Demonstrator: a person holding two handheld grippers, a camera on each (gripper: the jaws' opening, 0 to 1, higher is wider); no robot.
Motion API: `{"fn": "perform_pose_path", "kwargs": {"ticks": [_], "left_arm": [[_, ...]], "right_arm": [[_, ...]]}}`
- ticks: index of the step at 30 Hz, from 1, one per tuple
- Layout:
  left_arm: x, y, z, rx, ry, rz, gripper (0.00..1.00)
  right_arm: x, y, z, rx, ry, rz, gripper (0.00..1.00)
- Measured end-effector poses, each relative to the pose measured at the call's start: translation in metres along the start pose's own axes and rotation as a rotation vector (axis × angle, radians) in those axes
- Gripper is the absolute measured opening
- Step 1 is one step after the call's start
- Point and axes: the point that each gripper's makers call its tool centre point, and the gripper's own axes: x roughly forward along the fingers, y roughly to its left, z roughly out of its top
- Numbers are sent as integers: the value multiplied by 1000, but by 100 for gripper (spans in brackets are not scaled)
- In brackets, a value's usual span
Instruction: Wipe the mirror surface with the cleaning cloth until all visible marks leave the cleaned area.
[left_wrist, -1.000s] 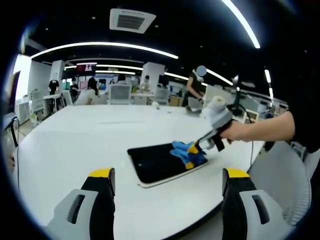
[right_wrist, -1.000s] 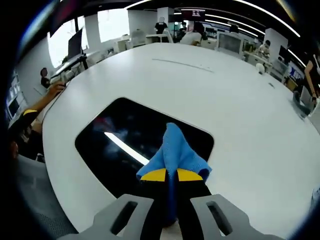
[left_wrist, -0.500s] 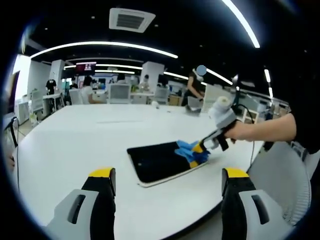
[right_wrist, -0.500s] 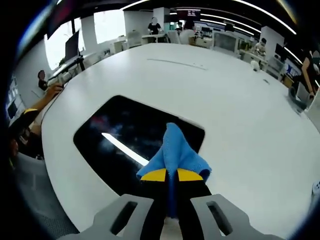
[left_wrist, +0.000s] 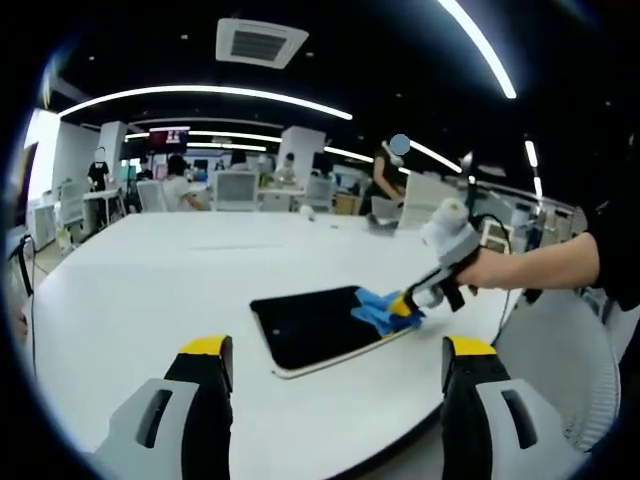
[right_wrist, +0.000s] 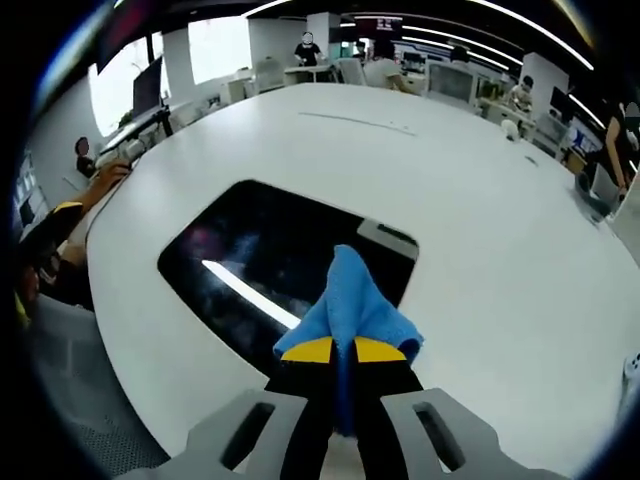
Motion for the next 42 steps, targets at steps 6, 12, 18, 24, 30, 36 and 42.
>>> {"fn": "perform_pose_path", "kwargs": {"ticks": [6, 12, 18, 24, 30, 36, 42], "left_arm": [[0, 1, -1, -3, 6, 7, 86], [1, 0, -1, -2, 6, 0, 84], [1, 1, -3, 0, 18, 1, 84], [1, -1, -4, 3, 27, -7, 84], [1, -1, -5, 4, 29, -6, 84], [1, 0, -4, -2, 25, -4, 86], [1, 0, -5, -1, 26, -4, 86]], "right_arm": [[-2, 4, -3, -20, 15, -5, 0], [-5, 7, -7, 9, 5, 15, 0], [-4, 7, -6, 3, 2, 11, 0], [-2, 15, -3, -6, 13, 15, 0], [0, 27, 0, -30, 5, 30, 0], [5, 27, 2, -23, 7, 33, 0], [11, 44, 9, -29, -10, 65, 0]]}}
